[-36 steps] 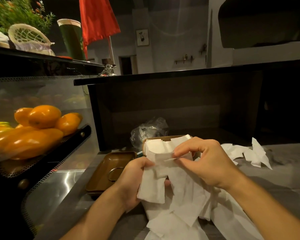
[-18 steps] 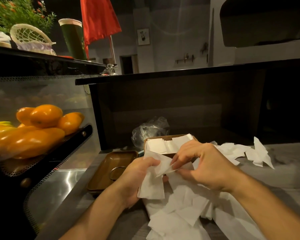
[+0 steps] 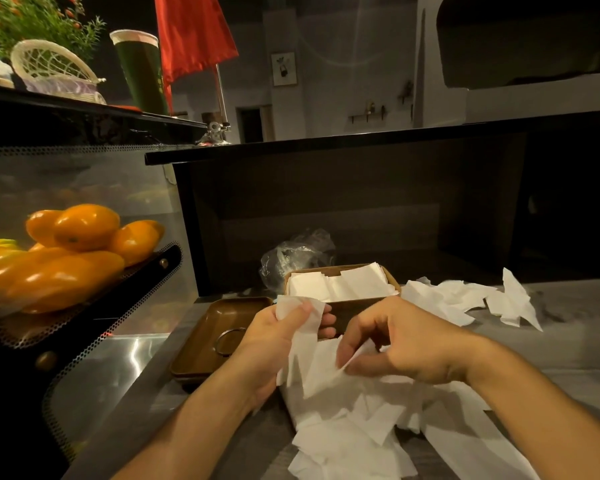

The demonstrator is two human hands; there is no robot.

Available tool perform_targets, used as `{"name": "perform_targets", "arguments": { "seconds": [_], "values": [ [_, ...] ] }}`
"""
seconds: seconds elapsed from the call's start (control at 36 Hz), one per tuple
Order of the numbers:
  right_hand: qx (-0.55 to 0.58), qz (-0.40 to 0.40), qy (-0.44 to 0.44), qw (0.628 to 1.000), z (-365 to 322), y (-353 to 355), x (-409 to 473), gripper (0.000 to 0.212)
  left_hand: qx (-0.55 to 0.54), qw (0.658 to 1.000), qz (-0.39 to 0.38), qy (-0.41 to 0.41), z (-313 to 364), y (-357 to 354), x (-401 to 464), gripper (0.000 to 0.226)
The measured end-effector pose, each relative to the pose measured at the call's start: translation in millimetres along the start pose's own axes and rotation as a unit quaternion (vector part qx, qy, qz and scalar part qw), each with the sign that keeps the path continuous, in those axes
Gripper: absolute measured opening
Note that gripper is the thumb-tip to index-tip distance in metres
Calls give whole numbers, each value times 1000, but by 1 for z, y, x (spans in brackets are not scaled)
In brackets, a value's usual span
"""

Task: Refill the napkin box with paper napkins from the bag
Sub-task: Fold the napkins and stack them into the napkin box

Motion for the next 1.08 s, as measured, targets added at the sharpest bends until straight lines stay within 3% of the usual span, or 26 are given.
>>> {"name": "perform_targets", "arguments": {
  "seconds": [0.17, 0.33, 0.44, 0.69, 0.92, 1.08],
  "values": [
    [-16, 31, -13, 999, 3, -1, 3, 17, 32, 999, -8, -2, -4, -1, -1, 23],
    [79, 112, -7, 991, 4, 11, 3, 20, 23, 999, -21, 36, -7, 4, -1, 12],
    [77, 146, -2, 986, 6, 12, 4, 21, -4, 997, -43, 57, -6, 7, -2, 23],
    [91, 144, -18, 985, 5, 10, 4, 18, 19, 995, -97, 31, -6, 6, -1, 36],
    [82, 121, -19, 989, 3, 9, 2, 18, 72, 994, -82, -9, -9, 4, 3, 10],
    [69, 83, 9, 994, -1, 10, -2, 27, 76, 995, -59, -26, -10, 4, 2, 13]
  ]
}}
Point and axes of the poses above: each hand's wrist, its own x-axis towards the middle knuckle, its own y-axis out of the back of the hand, z = x × y, the point moved 1 cm from there along x, towards the middle knuckle, and after that the axes turned 9 degrees about -y, right-handed, at the moved point
